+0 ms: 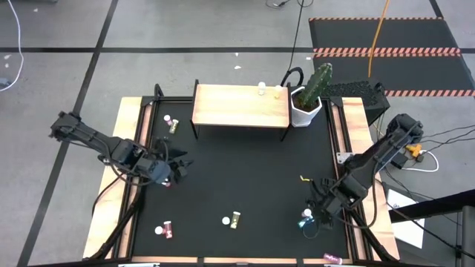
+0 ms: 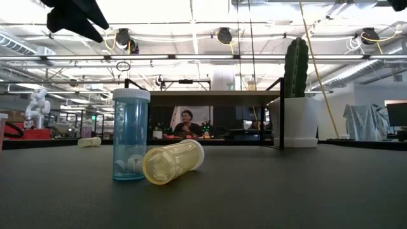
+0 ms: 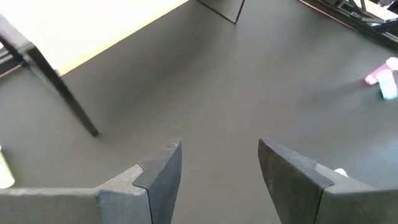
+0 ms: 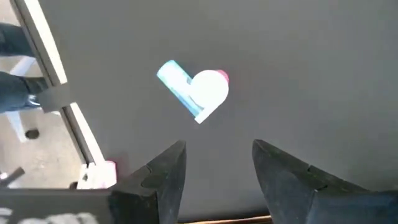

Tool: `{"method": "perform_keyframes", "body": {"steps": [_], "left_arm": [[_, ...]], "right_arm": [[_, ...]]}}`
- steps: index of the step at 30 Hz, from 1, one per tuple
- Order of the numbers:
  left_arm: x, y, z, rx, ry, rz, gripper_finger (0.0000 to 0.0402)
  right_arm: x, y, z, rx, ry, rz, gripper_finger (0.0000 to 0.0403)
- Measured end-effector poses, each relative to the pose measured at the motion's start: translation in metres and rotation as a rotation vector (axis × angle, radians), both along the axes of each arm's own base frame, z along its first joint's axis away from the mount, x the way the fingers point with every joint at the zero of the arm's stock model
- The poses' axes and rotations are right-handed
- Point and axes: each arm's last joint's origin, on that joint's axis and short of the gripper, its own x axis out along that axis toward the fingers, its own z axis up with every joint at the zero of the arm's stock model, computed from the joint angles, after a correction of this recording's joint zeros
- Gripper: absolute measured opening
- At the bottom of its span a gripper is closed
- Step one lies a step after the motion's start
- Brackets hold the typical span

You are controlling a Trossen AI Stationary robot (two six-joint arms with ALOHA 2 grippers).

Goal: Pick and place medicine bottles onto shelf by color
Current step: Put the bottom purple pill bottle on the shelf

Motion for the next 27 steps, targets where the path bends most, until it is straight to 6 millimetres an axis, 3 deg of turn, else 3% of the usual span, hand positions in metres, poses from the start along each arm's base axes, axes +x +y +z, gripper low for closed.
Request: {"method": "perform_keyframes", "body": {"steps": [8,12,21,27], "left_arm": [[0.027,-0.007,-0.007,-0.056,-0.052,-0.001,0.0214],[0.039,-0.015,-0.013,-0.121,-0.063,-0.025,0.0214],[0.053,-0.030,-0.028,-0.162,-0.041,-0.031,0.0214],[0.058,-0.028,-0.033,-0.112,-0.008,-0.055,0.0214]], "right_arm": [[-0.010,0.017,0.001,-0.051,-0.157,0.240,0.0181],[-0.019,0.027,-0.001,0.061,-0.082,0.203,0.0181],[-0.044,0.071,0.002,0.292,-0.074,0.123,0.0181],[-0.046,0.113,-0.030,0.351,-0.034,0.232,0.0181]]}}
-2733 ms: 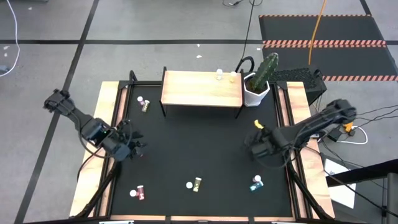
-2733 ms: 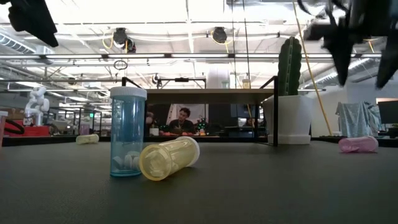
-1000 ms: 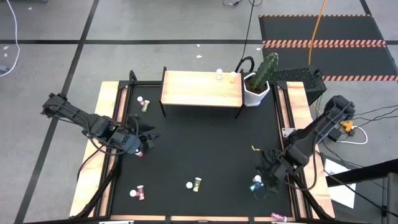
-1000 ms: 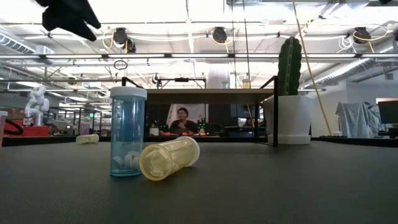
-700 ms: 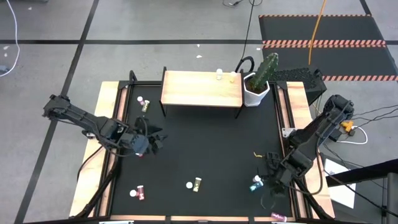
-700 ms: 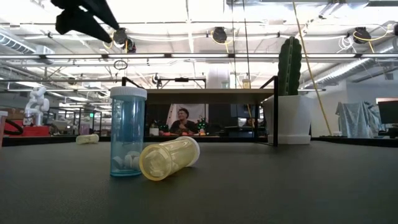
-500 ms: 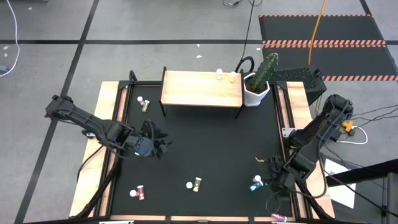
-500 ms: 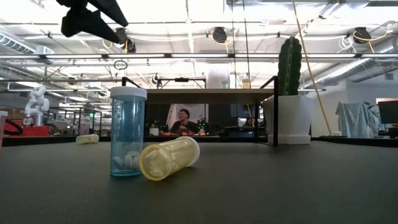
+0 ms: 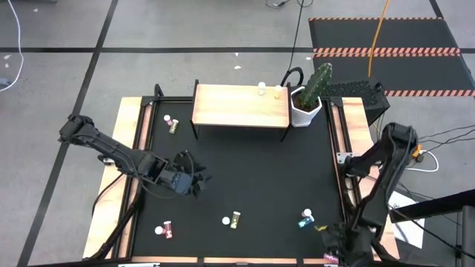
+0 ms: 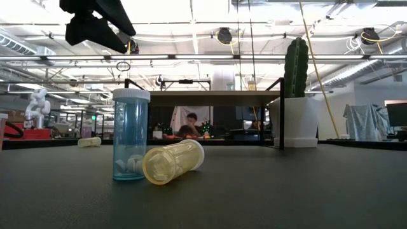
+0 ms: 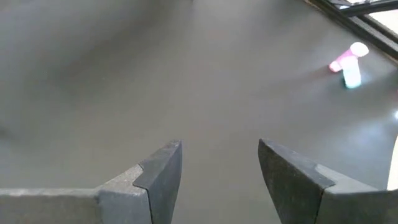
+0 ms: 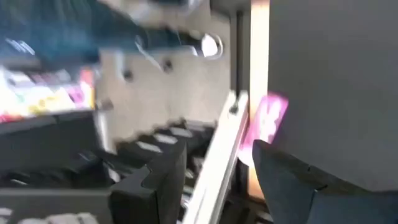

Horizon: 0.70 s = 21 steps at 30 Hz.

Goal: Pick and place medicine bottles onto shelf by color
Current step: Put the bottom purple pill bottle on the shelf

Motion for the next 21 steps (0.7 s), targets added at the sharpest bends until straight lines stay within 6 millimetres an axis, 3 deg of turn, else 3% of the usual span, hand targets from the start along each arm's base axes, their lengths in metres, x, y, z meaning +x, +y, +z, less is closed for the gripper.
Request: {"method": "perform_keyframes", "body": {"steps": [3,21], "left_arm": [[0.001,0.004,0.000,0.017,0.000,0.009,0.0214],[0.005,0.013,0.001,0.020,0.006,0.023,0.0214]], "right_arm": [[-0.001,0.005,-0.018,-0.062,0.074,0.007,0.0181],[0.016,0.016,-0.058,-0.167,0.079,-0.107,0.0180]]}}
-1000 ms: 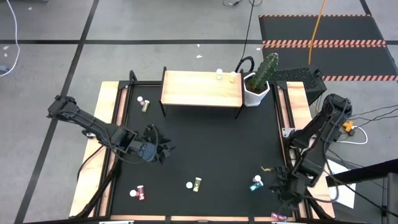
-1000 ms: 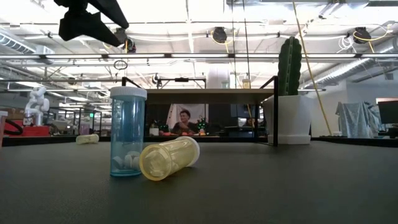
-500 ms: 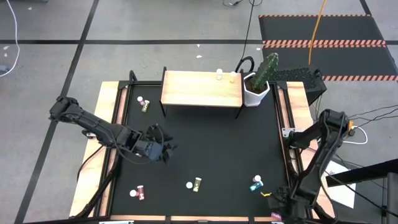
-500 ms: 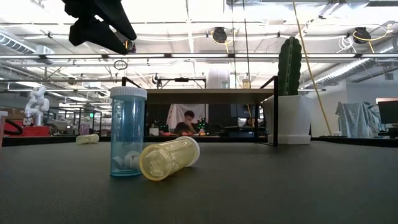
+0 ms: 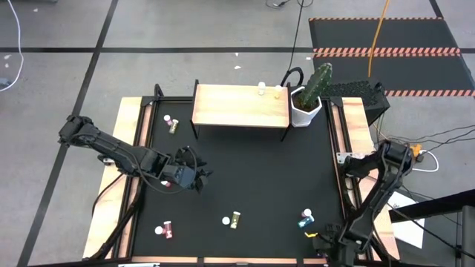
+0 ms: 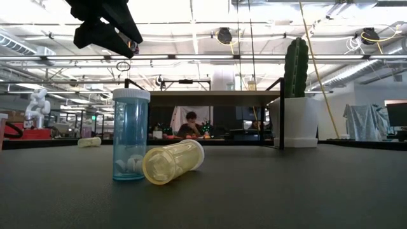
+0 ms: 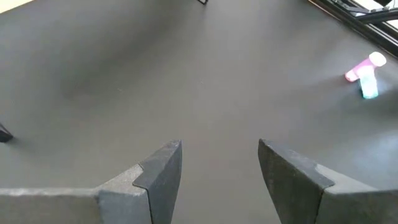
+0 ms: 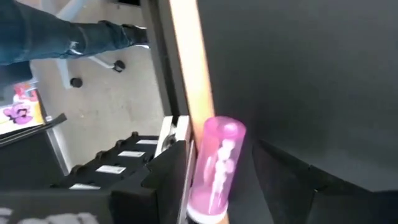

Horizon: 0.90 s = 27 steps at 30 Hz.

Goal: Pick and place medicine bottles onto shelf by color
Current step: Put the bottom purple pill bottle on the shelf

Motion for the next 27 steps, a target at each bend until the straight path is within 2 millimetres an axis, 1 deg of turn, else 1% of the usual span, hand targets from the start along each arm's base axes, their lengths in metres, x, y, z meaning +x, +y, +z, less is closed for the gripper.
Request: {"method": "perform_keyframes", "body": {"steps": [3,8,11,16,19,21,24,27], "left_arm": [[0.000,0.000,0.000,-0.010,0.004,-0.011,0.0214],[0.000,0.000,0.000,-0.013,0.005,-0.011,0.0214],[0.000,0.000,0.000,-0.013,0.005,-0.011,0.0214],[0.000,0.000,0.000,-0.014,0.004,-0.011,0.0214],[0.000,0.000,0.000,-0.014,0.004,-0.011,0.0214],[0.000,0.000,0.000,-0.014,0.004,-0.011,0.0214],[0.000,0.000,0.000,-0.016,0.003,-0.009,0.0214],[0.001,-0.001,0.001,-0.020,-0.006,-0.009,0.0214]], "right_arm": [[0.000,-0.001,-0.006,-0.032,0.016,-0.003,0.0180],[0.000,-0.001,-0.009,-0.055,0.036,-0.026,0.0177],[0.000,-0.002,-0.009,-0.057,0.041,-0.036,0.0160],[-0.001,-0.002,-0.008,-0.049,0.069,-0.044,0.0117],[-0.003,-0.003,-0.005,-0.029,0.096,-0.041,0.0100],[-0.003,-0.004,0.003,-0.008,0.088,-0.058,0.0099],[-0.003,-0.009,0.018,0.013,0.030,-0.131,0.0105],[-0.004,-0.017,0.039,0.050,-0.042,-0.216,0.0109]]}}
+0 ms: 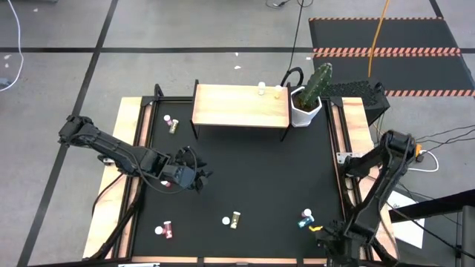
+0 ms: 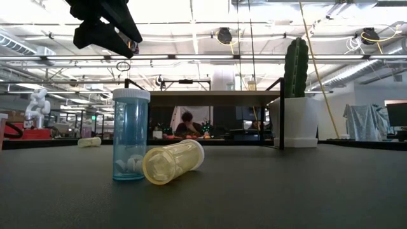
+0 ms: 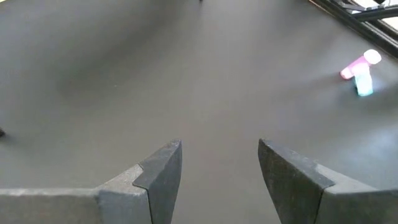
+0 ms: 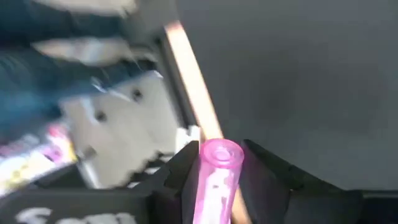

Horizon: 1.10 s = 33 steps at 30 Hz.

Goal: Pick and place medicine bottles onto shelf by color
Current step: Put the bottom purple pill bottle on the shelf

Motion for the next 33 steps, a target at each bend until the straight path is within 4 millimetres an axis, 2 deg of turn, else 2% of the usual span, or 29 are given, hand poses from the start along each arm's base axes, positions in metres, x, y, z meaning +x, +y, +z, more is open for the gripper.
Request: {"method": "perform_keyframes", "body": {"steps": [4,9,13,17,21,25,29,33], "left_arm": [[0.006,-0.002,0.006,0.000,-0.076,-0.030,0.0214],[0.018,-0.007,0.022,0.081,-0.240,-0.135,0.0214],[0.026,-0.010,0.042,0.216,-0.420,-0.216,0.0214],[0.029,-0.016,0.068,0.471,-0.608,-0.333,0.0214],[0.026,-0.022,0.088,0.761,-0.725,-0.394,0.0214],[0.025,-0.024,0.104,0.929,-0.714,-0.422,0.0214],[0.038,-0.029,0.113,1.095,-0.611,-0.483,0.0214],[0.064,-0.036,0.126,1.234,-0.524,-0.529,0.0218]], "right_arm": [[0.001,-0.018,0.033,0.035,-0.170,-0.150,0.0103],[0.011,-0.056,0.078,0.067,-0.508,-0.438,0.0104],[0.020,-0.091,0.106,0.042,-0.801,-0.683,0.0104],[0.036,-0.119,0.126,0.084,-0.985,-0.819,0.0103],[0.054,-0.140,0.133,0.286,-1.101,-0.902,0.0103],[0.067,-0.162,0.133,0.552,-1.203,-1.038,0.0103],[0.074,-0.179,0.125,0.693,-1.242,-1.136,0.0104],[0.084,-0.186,0.120,0.792,-1.211,-1.185,0.0105]]}}
